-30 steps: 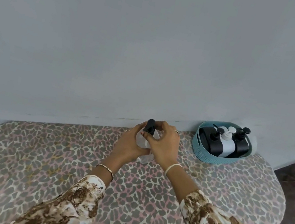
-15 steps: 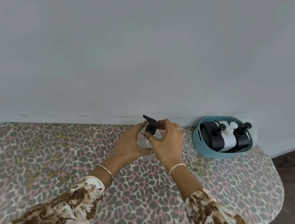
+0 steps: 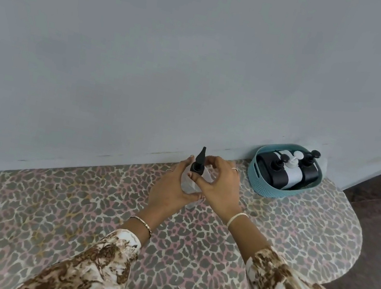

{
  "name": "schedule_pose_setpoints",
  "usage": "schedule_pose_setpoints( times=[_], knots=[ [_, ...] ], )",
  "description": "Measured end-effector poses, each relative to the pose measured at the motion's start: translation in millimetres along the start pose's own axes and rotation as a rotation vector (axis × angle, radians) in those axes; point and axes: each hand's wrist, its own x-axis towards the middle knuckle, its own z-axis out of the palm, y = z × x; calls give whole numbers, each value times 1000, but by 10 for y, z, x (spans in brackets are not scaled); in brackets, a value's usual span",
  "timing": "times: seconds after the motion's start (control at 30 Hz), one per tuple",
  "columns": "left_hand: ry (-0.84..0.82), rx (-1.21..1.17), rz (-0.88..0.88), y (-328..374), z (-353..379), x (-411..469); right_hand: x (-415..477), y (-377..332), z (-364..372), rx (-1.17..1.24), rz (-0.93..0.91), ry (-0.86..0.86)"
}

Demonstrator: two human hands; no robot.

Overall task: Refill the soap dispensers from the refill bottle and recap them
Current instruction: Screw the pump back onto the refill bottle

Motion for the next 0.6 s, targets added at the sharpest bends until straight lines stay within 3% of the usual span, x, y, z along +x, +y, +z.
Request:
schedule_pose_setpoints(
  times=[0.1,0.3,0.43,0.6],
  knots=[
    [5,-13,8,-7,-8,20,-27,28,-35,3,-46,-89],
    [15,-3,7,-6,1,16,-39,18,35,-15,-33,43],
    [2,-39,6,-21,-4,17,-30,58,54,-11,-64,11],
    [-1,0,19,-7,-2,46,-5,75,67,-199,-137,4]
  ],
)
